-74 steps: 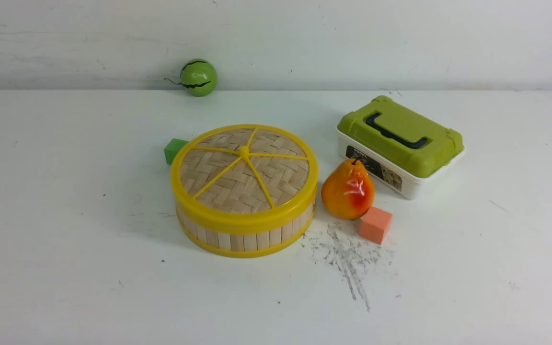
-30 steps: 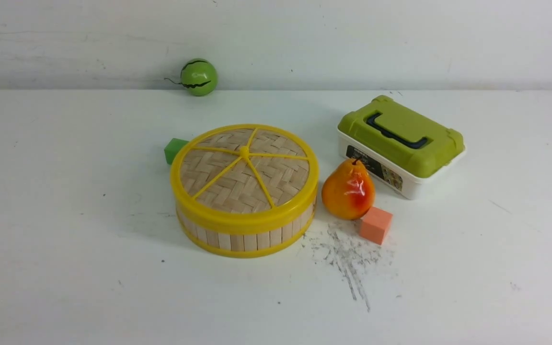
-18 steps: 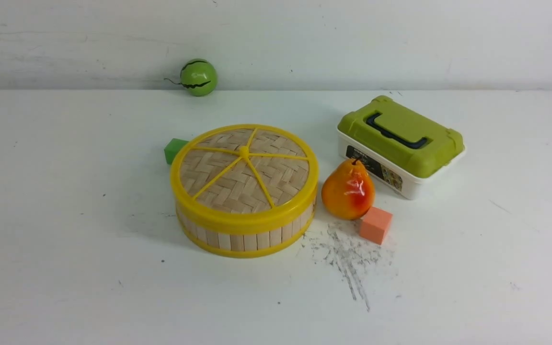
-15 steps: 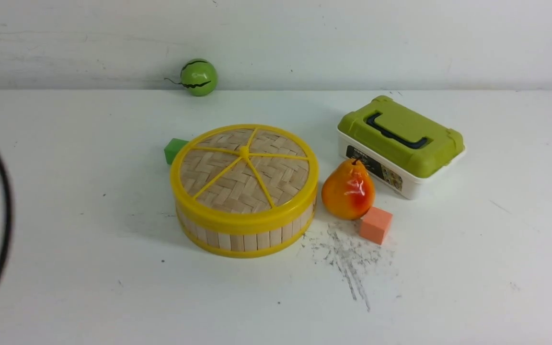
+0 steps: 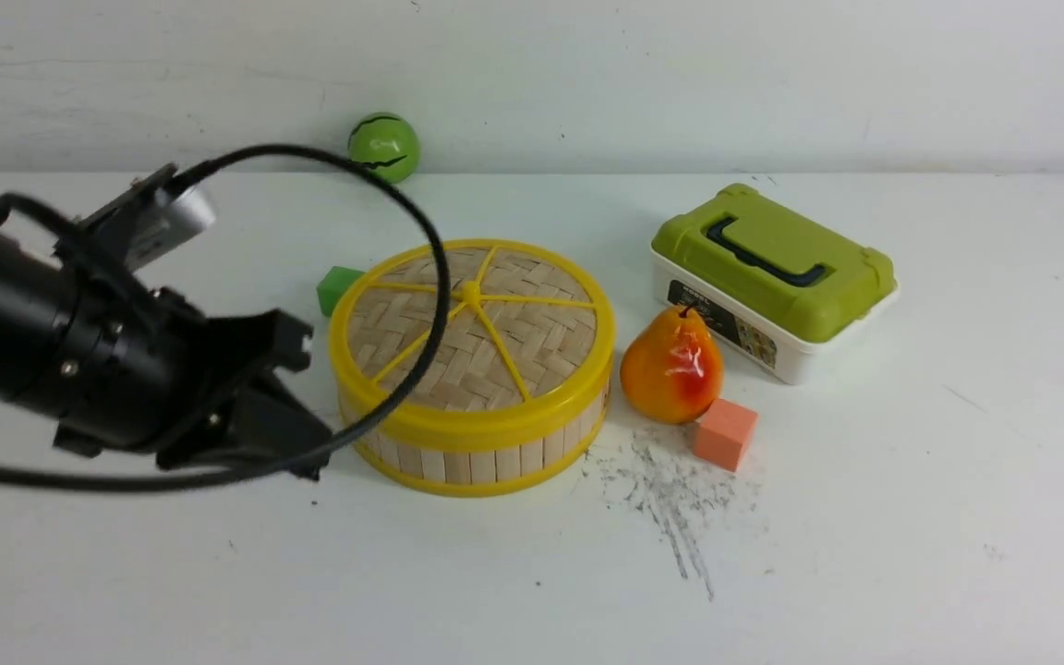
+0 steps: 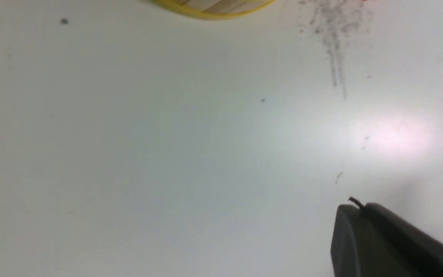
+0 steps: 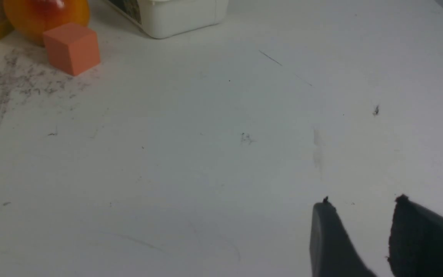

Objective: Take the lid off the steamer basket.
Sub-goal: Use the left arm to lift the lid of the steamer

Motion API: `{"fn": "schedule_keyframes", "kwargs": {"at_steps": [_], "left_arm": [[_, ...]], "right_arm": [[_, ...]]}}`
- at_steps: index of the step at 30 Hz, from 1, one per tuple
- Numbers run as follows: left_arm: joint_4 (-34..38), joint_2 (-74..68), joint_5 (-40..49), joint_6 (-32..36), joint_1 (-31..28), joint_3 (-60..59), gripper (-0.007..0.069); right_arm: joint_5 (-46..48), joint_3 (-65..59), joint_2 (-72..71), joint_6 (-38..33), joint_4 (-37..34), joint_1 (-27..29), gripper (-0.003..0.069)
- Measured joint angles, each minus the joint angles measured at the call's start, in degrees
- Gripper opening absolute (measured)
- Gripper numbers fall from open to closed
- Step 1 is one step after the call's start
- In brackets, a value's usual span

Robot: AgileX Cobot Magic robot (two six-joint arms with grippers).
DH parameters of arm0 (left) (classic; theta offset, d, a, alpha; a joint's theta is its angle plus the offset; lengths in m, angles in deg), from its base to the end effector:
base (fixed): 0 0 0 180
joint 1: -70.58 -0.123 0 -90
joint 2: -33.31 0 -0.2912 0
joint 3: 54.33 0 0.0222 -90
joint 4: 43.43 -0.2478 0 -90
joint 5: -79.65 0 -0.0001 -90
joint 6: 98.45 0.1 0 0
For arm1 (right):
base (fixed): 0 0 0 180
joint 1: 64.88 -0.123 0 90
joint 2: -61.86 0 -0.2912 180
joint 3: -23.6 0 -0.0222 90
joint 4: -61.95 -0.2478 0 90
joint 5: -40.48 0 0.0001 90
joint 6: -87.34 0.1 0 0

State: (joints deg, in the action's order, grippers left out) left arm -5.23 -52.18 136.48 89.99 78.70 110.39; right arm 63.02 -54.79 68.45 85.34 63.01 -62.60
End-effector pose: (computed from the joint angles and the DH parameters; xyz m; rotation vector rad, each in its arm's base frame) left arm 0.2561 -0.0889 0.3139 0.0348 2.6356 -0.8540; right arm 0.0509 -0.0027 0.1700 -0.0066 1.8771 -0.0698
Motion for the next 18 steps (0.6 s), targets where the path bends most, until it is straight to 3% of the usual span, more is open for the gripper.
{"fn": "schedule_keyframes", "kwargs": {"at_steps": [12, 18], "left_arm": [[-1.3, -13.2, 7.7, -3.3, 0.0, 19.6, -0.0013], [-5.5, -17.7, 7.4, -6.2, 3.8, 25.2, -0.0013]], "right_arm": [[0.0, 0.0, 0.0, 0.0, 0.0, 0.0, 0.0239], [0.0, 0.0, 0.0, 0.0, 0.0, 0.0, 0.0239]]}}
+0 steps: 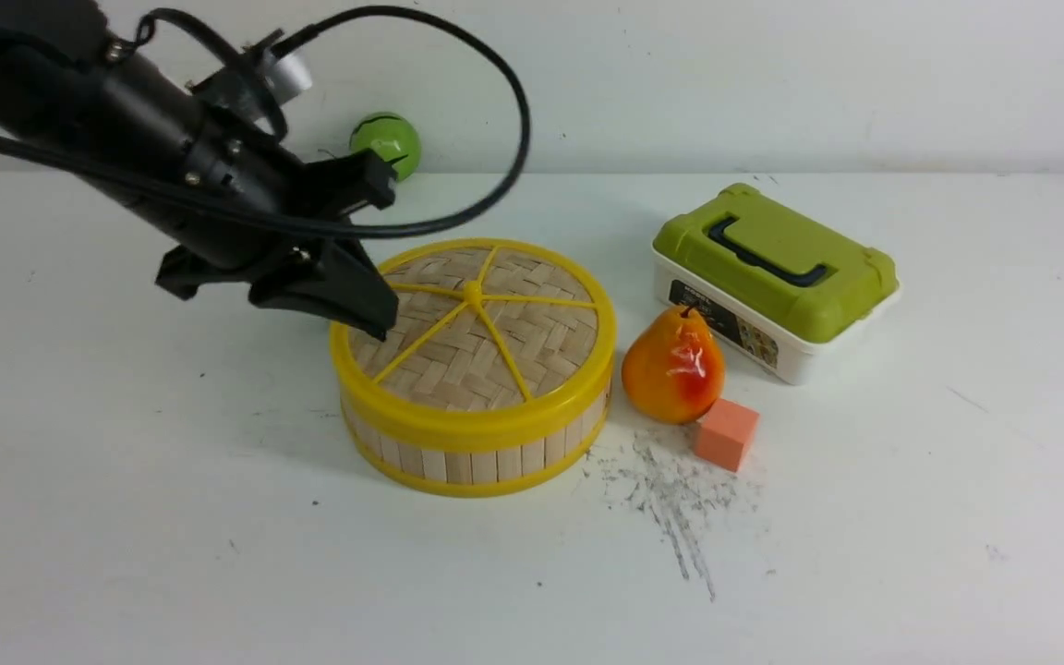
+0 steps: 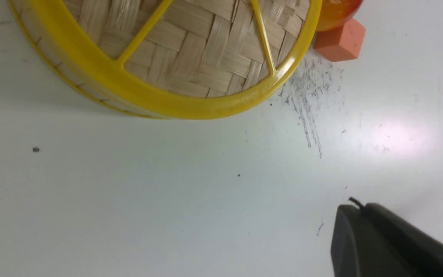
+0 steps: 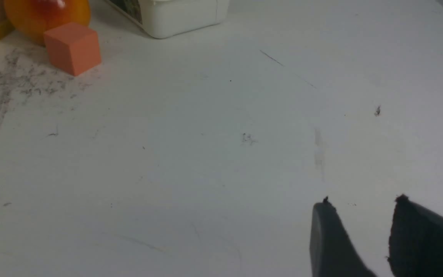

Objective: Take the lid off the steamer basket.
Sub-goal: Use the left arm to lift the lid of the steamer

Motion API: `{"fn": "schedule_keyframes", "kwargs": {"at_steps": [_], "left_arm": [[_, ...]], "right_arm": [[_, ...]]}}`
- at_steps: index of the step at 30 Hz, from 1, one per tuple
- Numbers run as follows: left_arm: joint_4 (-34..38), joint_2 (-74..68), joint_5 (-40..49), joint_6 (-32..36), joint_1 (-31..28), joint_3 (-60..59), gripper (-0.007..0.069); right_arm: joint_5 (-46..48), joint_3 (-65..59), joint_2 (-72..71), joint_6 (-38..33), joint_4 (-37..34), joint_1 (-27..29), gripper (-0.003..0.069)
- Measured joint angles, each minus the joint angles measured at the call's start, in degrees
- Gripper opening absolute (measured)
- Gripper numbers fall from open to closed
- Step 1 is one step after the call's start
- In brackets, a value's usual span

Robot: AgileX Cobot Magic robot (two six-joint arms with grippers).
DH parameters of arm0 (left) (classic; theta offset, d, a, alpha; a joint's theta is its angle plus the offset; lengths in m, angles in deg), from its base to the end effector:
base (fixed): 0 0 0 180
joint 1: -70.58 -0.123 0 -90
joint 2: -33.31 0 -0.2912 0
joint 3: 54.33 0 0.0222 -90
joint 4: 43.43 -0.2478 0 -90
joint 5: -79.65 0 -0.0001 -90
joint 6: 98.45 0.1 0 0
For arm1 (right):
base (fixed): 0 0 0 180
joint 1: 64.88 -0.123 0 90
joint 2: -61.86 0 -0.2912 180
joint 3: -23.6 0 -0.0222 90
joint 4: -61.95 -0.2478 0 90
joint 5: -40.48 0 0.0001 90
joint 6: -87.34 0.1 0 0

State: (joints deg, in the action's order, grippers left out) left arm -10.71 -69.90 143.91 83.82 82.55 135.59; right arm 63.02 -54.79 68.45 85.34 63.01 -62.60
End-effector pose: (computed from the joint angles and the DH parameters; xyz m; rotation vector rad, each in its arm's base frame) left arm 0.3363 -0.1211 0.3363 0.1329 2.6886 -0.8200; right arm 0.0509 -0.0027 0.1700 -0.0066 1.8771 -0.0698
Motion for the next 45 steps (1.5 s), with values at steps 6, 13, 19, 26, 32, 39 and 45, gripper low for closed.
{"fn": "schedule_keyframes", "kwargs": {"at_steps": [6, 13, 19, 26, 32, 39, 45], "left_arm": [[-4.4, -4.1, -4.8, -0.3, 8.9, 1.2, -0.0013], [-14.5, -9.0, -2.4, -4.3, 12.5, 9.7, -0.0013], [-23.7, -14.9, -4.4, -8.5, 12.6, 21.1, 0.0011], [-26.9, -19.1, -11.4, -8.1, 12.6, 21.9, 0.0248], [-28.0, -21.5, -16.1, -8.1, 12.6, 21.9, 0.0356], [-34.5, -24.3, -19.3, -14.2, 12.6, 21.9, 0.0366], [-35.4, -26.1, -18.0, -15.0, 12.6, 21.9, 0.0365]], "right_arm": [[0.0, 0.0, 0.0, 0.0, 0.0, 0.0, 0.0239], [0.0, 0.0, 0.0, 0.0, 0.0, 0.0, 0.0239], [0.0, 0.0, 0.0, 0.0, 0.0, 0.0, 0.0239], [0.0, 0.0, 0.0, 0.0, 0.0, 0.0, 0.0239], [0.0, 0.0, 0.0, 0.0, 0.0, 0.0, 0.0239], [0.0, 0.0, 0.0, 0.0, 0.0, 0.0, 0.0239], [0.0, 0.0, 0.0, 0.0, 0.0, 0.0, 0.0239]]}}
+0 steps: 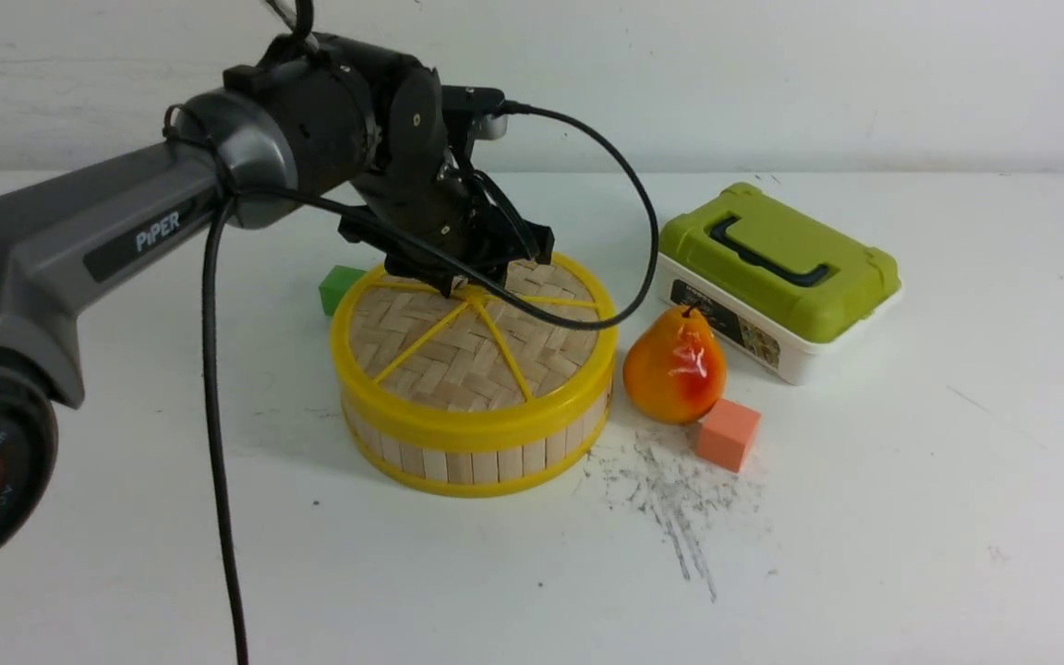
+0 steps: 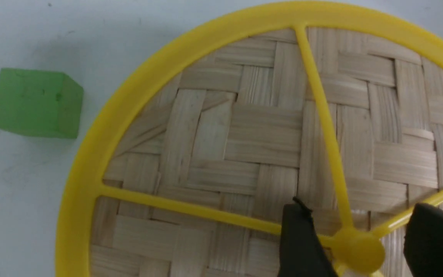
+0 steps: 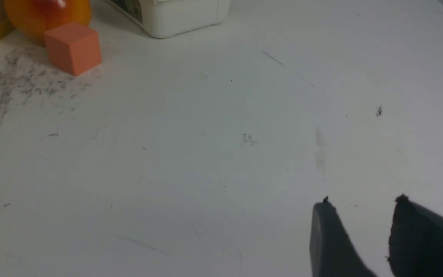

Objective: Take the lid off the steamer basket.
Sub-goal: Use the left arm to lift the lid of the steamer, then use the left arm to place the steamer lid on the table

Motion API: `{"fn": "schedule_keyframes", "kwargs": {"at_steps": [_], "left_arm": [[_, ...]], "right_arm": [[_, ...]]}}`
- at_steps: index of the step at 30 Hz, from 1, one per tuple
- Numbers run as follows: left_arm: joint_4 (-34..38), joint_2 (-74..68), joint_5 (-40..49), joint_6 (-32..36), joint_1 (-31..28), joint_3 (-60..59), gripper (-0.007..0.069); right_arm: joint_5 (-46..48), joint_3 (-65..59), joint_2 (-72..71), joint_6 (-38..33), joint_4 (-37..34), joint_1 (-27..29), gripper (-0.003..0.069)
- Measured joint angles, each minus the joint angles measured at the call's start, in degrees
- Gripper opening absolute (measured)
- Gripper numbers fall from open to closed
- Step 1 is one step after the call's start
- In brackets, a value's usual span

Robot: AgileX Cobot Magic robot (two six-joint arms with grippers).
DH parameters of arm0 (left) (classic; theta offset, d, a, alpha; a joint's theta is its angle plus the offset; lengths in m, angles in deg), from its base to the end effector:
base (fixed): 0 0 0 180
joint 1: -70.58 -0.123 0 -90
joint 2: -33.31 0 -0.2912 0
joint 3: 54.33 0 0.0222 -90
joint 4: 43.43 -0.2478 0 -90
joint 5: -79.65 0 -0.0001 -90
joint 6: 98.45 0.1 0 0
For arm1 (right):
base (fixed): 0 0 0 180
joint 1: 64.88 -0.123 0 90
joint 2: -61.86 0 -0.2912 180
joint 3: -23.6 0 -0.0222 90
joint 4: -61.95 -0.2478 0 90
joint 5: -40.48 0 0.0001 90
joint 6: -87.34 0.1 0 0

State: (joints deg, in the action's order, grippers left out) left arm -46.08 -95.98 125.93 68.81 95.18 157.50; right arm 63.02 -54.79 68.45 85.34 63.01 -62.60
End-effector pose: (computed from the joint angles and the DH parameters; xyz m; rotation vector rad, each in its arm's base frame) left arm 0.4488 -0.2018 0.2576 0.2867 2.5040 -0.2118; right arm 0.0509 -0.0027 0.1700 -0.0066 1.8771 -0.0698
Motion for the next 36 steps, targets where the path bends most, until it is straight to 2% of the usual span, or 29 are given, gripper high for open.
{"fn": "schedule_keyframes", "kwargs": {"at_steps": [3, 8, 11, 15, 25, 31, 36], "left_arm": [[0.0, 0.0, 1.0, 0.0, 0.0, 0.0, 0.0351], [0.0, 0.0, 1.6, -0.2, 0.0, 0.0, 0.0277], [0.0, 0.0, 1.3, -0.2, 0.0, 0.0, 0.019], [0.2, 0.0, 1.1, -0.2, 0.0, 0.0, 0.0122], [0.5, 1.0, 1.4, -0.2, 0.0, 0.0, 0.0111], [0.2, 7.0, 1.8, 0.0, 0.0, 0.0, 0.0111], [-5.3, 16.2, 2.6, 0.0, 0.0, 0.0, 0.0111]], "right_arm": [[0.0, 0.0, 0.0, 0.0, 0.0, 0.0, 0.0239], [0.0, 0.0, 0.0, 0.0, 0.0, 0.0, 0.0239], [0.0, 0.0, 0.0, 0.0, 0.0, 0.0, 0.0239], [0.0, 0.0, 0.0, 0.0, 0.0, 0.0, 0.0239], [0.0, 0.0, 0.0, 0.0, 0.0, 0.0, 0.0239], [0.0, 0.0, 0.0, 0.0, 0.0, 0.0, 0.0239], [0.0, 0.0, 0.0, 0.0, 0.0, 0.0, 0.0239]]}}
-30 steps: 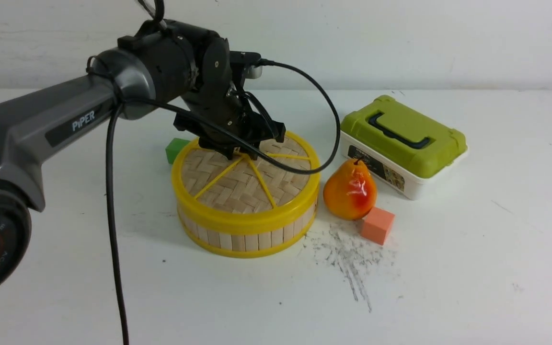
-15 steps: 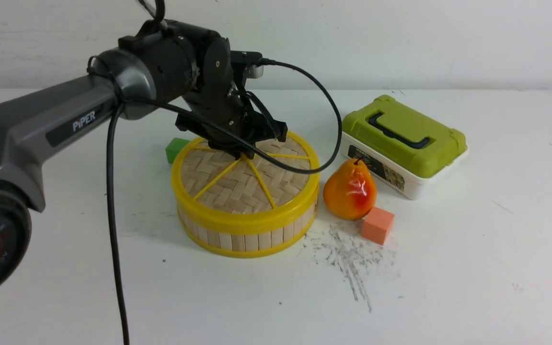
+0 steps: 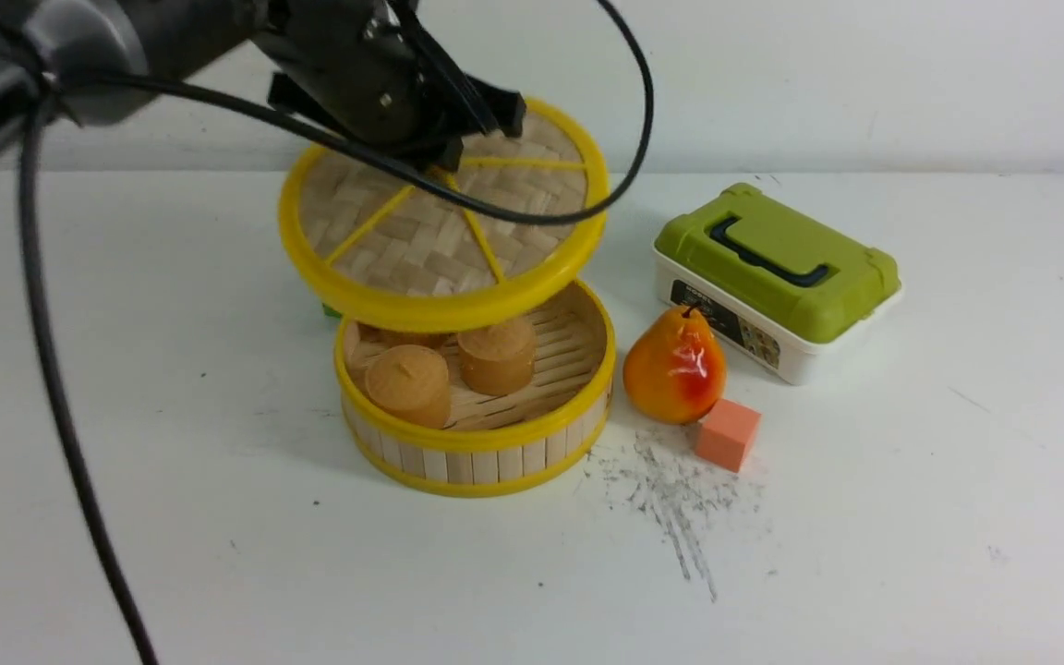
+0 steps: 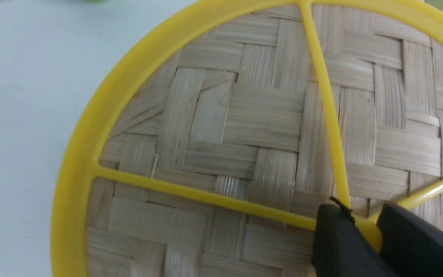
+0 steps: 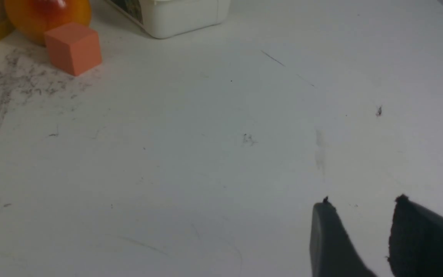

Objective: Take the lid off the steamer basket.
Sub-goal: Use the left arm to place the steamer lid on the table

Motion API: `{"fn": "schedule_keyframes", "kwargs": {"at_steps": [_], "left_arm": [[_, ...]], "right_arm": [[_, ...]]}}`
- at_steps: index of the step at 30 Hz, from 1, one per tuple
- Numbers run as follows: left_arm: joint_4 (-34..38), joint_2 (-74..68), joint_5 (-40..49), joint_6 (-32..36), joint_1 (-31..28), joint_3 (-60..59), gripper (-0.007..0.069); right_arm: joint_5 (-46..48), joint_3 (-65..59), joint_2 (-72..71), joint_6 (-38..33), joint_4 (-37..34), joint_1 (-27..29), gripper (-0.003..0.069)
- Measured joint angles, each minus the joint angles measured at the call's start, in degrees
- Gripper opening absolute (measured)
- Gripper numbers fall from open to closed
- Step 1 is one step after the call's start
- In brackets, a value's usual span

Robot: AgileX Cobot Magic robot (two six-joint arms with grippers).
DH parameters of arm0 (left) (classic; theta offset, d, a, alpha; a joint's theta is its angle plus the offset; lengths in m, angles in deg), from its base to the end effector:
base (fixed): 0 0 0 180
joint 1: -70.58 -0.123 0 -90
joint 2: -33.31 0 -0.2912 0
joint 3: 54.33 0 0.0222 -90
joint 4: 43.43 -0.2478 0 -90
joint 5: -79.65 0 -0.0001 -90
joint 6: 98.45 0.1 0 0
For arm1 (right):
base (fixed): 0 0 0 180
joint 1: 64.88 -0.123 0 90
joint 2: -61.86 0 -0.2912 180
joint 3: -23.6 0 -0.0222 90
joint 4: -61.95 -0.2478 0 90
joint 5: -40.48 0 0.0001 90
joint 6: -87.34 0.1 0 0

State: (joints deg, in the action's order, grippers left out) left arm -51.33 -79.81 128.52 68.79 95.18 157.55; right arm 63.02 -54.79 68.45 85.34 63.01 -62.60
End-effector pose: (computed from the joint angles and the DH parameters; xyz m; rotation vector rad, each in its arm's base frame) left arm 0.3973 -0.1705 0.3867 0.2817 2.2505 -0.1807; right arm 0.0509 -0.0027 0.1700 -0.0066 1.8771 -0.0698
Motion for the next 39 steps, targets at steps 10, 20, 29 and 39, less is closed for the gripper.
{"fn": "schedule_keyframes", "kwargs": {"at_steps": [10, 20, 29, 39], "left_arm": [[-6.2, 11.6, 5.1, -0.1, -4.3, -1.3, 0.0111], [-6.8, 18.6, -4.6, -2.1, -20.3, -26.0, 0.0111], [-4.4, 7.1, -18.8, -12.5, -25.7, -38.9, 0.0111], [-3.1, -1.0, -21.1, -12.9, -25.6, -38.9, 0.0151]], "right_arm": [[0.0, 0.0, 0.0, 0.0, 0.0, 0.0, 0.0239], [0.0, 0.0, 0.0, 0.0, 0.0, 0.0, 0.0239], [0.0, 0.0, 0.0, 0.0, 0.0, 0.0, 0.0239], [0.0, 0.0, 0.0, 0.0, 0.0, 0.0, 0.0239]]}}
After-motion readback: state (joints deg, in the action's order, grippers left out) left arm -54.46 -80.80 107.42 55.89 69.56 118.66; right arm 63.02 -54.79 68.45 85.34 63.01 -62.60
